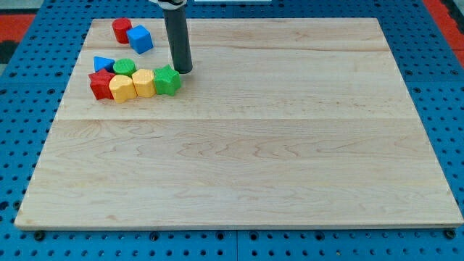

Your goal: Move the yellow heart down and right

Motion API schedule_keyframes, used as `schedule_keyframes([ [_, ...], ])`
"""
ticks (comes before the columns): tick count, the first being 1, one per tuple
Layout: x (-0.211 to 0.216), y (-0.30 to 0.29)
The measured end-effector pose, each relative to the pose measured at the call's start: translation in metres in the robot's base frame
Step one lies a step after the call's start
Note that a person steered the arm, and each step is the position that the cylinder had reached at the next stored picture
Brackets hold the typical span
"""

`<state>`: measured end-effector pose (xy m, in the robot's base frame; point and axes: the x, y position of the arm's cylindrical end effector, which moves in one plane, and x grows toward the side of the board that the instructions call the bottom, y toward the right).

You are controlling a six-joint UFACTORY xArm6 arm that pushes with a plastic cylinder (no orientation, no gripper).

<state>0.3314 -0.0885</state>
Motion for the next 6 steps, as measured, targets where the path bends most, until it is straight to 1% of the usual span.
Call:
schedule_keyframes([
  [2, -0.001, 0.002],
  [3, 0.009, 0.011],
  [4, 0.068, 0.034],
  [5, 0.141, -0.014],
  [6, 0.144, -0.105],
])
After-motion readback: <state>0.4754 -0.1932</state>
